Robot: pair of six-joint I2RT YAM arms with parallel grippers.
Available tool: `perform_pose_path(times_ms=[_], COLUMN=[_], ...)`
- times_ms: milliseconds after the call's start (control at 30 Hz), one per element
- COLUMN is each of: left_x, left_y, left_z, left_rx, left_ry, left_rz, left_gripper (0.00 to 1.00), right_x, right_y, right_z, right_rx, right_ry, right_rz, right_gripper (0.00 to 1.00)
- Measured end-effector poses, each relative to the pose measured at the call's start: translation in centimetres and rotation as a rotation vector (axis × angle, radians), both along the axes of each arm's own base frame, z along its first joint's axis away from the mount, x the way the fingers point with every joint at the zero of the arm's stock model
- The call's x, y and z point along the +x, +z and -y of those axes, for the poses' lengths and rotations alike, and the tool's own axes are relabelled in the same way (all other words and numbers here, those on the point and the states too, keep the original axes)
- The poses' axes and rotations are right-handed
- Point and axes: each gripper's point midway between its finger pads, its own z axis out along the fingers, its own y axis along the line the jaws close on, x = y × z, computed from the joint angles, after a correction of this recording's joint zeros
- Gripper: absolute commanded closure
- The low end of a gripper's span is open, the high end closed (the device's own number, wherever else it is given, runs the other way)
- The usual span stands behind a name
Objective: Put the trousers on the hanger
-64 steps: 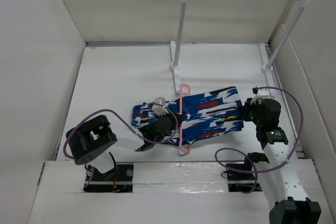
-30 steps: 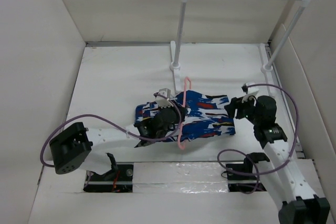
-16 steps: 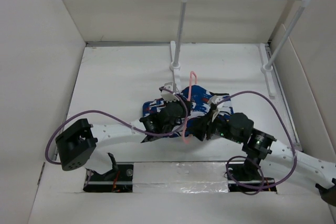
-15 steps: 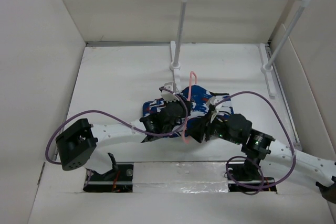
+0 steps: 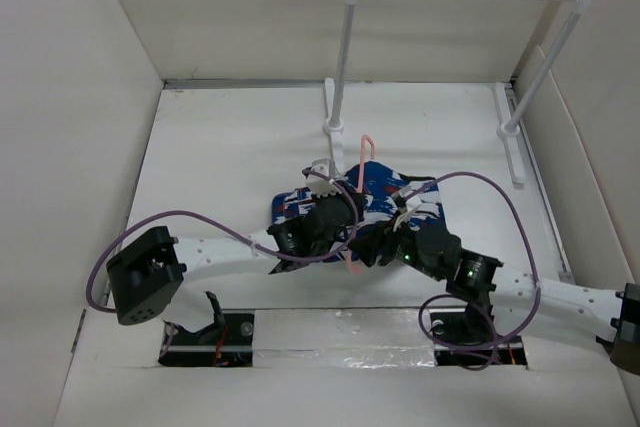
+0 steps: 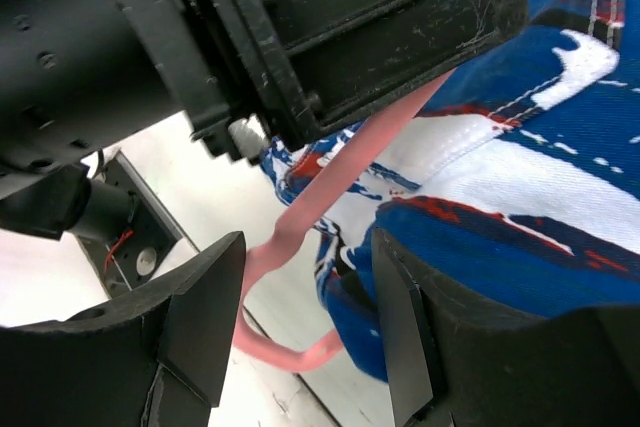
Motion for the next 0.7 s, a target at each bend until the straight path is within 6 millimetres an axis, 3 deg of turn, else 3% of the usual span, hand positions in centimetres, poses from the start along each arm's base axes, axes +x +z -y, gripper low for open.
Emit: perform_pose_path(times_ms=[200, 400, 533, 633, 667, 700], left_x=[-0.6, -0.6, -0.6, -0.4, -0.4, -0.3], left_y=[0.0, -0.1, -0.1, 0.0, 0.1, 0.1], left_z=[0.2, 0.0, -0.1, -0.3, -0.4, -0.4], left_rx=[0.007, -0.01, -0.017, -0.019, -0.019, -0.019], left_ry=[0.006, 0.012, 0.015, 0.029, 0.032, 0.035], left_rz=[0.01, 0.018, 0.019, 0.025, 0.026, 0.027], left_gripper=[1.0, 1.0, 1.0, 1.0, 1.0, 1.0], right_x=[0.5, 1.2, 1.4, 1.5, 1.6, 1.6], right_y=[-0.9, 0.0, -0.3, -0.4, -0.4, -0.5], right_z=[-1.4, -1.6, -1.6, -1.6, -1.5, -1.5], right_rx=[0.007, 0.065, 0.087, 0.097, 0.104, 0.111], right_ry=[-0.001, -0.008, -0.008, -0.003, -0.005, -0.003], right_rz=[-0.022, -0.026, -0.051, -0.069, -0.072, -0.078], right_gripper=[0.47, 0.52, 0.7, 0.7, 0.67, 0.59])
